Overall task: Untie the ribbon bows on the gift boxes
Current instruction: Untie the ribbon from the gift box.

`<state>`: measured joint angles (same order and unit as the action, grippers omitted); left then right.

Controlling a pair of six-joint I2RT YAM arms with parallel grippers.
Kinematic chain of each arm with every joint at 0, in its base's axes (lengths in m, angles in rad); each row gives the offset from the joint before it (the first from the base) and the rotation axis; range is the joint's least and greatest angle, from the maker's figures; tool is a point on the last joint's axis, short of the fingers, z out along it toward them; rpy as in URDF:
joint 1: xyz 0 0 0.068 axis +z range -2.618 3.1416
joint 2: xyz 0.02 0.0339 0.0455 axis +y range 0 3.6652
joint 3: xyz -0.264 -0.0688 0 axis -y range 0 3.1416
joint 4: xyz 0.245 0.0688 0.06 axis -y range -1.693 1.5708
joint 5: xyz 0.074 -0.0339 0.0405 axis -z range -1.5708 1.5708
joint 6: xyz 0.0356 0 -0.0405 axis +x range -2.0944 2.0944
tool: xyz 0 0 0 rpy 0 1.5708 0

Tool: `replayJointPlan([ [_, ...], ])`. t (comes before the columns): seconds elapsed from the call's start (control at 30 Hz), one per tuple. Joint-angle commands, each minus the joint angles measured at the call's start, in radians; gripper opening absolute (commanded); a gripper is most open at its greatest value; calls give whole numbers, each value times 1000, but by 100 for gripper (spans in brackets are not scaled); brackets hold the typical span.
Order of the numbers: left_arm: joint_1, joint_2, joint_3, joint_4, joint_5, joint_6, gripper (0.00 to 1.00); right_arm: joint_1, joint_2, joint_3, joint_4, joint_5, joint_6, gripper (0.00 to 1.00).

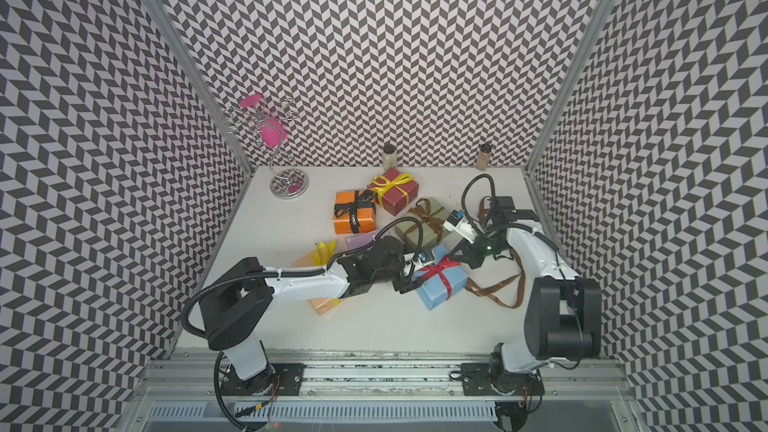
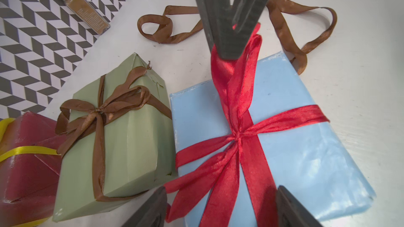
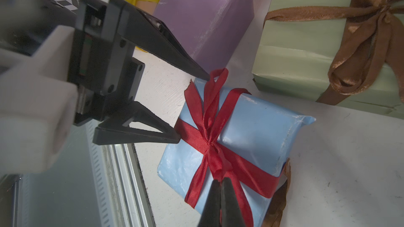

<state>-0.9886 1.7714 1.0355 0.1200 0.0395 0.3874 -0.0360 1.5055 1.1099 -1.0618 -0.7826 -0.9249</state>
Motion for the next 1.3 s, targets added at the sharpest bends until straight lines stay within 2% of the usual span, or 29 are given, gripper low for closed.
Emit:
replayJointPlan([
  [0.0, -1, 44, 21, -13, -73, 3, 79, -5, -39, -4, 2, -21, -24, 0],
  [0.4, 2, 57, -22, -5, -63, 8, 79, -22, -110, 149, -49, 7, 5, 0],
  [0.83, 5, 64, -21, -10, -48, 7, 79, -148, -175, 326, -41, 74, 28, 0],
  [0.87, 5, 64, -22, -12, -48, 7, 79, -156, -183, 336, -7, 86, 59, 0],
  [1.1, 11, 62, -20, -19, -38, 5, 79, -196, -256, 331, 94, 163, 118, 0],
  [1.27, 15, 59, -18, -24, -27, 4, 79, -214, -249, 308, 135, 217, 176, 0],
])
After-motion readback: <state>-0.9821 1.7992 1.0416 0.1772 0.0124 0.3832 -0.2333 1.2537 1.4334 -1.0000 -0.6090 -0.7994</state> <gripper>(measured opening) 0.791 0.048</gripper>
